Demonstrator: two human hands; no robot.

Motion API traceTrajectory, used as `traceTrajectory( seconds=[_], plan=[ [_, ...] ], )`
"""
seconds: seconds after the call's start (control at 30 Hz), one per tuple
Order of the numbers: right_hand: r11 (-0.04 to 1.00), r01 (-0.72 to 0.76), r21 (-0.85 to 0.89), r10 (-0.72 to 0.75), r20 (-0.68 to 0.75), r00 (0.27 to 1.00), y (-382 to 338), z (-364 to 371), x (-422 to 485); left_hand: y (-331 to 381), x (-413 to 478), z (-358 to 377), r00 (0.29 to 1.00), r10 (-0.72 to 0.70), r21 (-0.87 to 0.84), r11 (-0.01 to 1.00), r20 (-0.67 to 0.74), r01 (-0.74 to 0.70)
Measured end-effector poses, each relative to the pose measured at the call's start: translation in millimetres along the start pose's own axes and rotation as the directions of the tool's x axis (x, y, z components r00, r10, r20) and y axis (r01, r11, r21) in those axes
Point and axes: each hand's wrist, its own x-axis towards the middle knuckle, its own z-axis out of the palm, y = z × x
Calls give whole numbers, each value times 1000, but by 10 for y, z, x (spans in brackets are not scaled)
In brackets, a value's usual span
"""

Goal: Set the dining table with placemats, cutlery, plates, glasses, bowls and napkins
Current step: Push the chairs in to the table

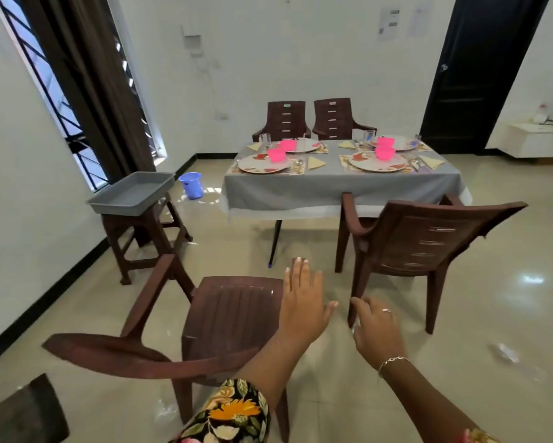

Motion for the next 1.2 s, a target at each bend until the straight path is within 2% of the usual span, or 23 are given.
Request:
traceTrajectory(
  seconds=[0.1,0.23,0.37,0.53,0.67,0.77,0.87,0.97,1.1,1.2],
  plan=[
    [987,-70,145,70,1,998,-567,13,-2,-424,-220,-153,1000,16,-56,998,-20,-17],
    [905,-211,370,231,-11,973,-1427,-56,-14,-1145,-542,-335,998,62,-160,985,-34,-66],
    [868,-186,460,207,5,978,-2150,-40,-144,-1877,-945,-426,997,55,-257,966,54,-39],
    [940,-83,332,41,133,990,-2675,126,-347,-2624,-1403,-486,973,5,-293,954,229,64],
    [993,62,101,-85,241,967,-2793,141,-451,-3032,-1649,-473,929,-23,-317,937,369,150],
    [975,222,2,-212,316,925,-2786,90,-488,-3216,-1751,-454,909,69,-281,958,411,54],
    [958,286,-13,-266,337,903,-2737,112,-524,-3284,-1705,-462,881,123,-269,963,456,5],
    [946,311,-87,-269,320,908,-2736,147,-561,-3329,-1644,-426,892,127,-178,983,433,-53],
    [941,296,-165,-268,173,948,-2771,217,-583,-3324,-1574,-334,906,151,-122,986,396,-111],
    [922,328,-204,-321,66,945,-2668,281,-547,-3295,-1483,-266,909,192,-137,979,370,-151]
  ],
)
